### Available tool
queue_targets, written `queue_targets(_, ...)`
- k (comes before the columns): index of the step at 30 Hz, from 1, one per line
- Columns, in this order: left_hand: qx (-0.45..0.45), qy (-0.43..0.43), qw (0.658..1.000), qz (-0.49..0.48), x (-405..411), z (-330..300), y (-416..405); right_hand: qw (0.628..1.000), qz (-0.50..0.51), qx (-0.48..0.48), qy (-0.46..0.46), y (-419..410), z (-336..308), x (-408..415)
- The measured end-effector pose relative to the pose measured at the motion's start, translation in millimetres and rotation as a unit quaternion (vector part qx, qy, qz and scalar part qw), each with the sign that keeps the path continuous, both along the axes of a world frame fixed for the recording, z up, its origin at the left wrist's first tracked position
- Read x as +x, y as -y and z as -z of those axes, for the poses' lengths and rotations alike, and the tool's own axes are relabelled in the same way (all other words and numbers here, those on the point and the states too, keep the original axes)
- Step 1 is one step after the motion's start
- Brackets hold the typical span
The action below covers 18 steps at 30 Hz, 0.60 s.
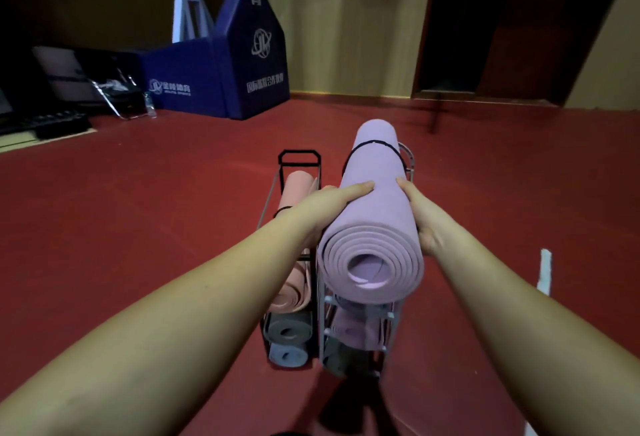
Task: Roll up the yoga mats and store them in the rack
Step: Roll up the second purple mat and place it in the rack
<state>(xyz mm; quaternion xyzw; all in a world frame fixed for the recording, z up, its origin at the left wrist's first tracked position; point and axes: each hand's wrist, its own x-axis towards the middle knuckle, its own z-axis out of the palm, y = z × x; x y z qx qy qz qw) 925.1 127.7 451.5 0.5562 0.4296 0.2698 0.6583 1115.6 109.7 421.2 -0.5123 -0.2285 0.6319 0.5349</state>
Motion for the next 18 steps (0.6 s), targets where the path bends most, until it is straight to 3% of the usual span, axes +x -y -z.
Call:
queue_targets(6,0.055,0.005,0.998,-0.004,21,-15,-29,0.998,0.041,-0.035,-0.028,-59,13,36)
queue_targets(14,-0.003,0.041,0.999,0.006,52,8,-75,0.997,0.054,-0.047,-0.010,-112,37,70)
queue_targets(18,0.025,0.054,0.998,-0.021,65,25,-90,0.998,0.042,-0.040,0.028,-130,46,80)
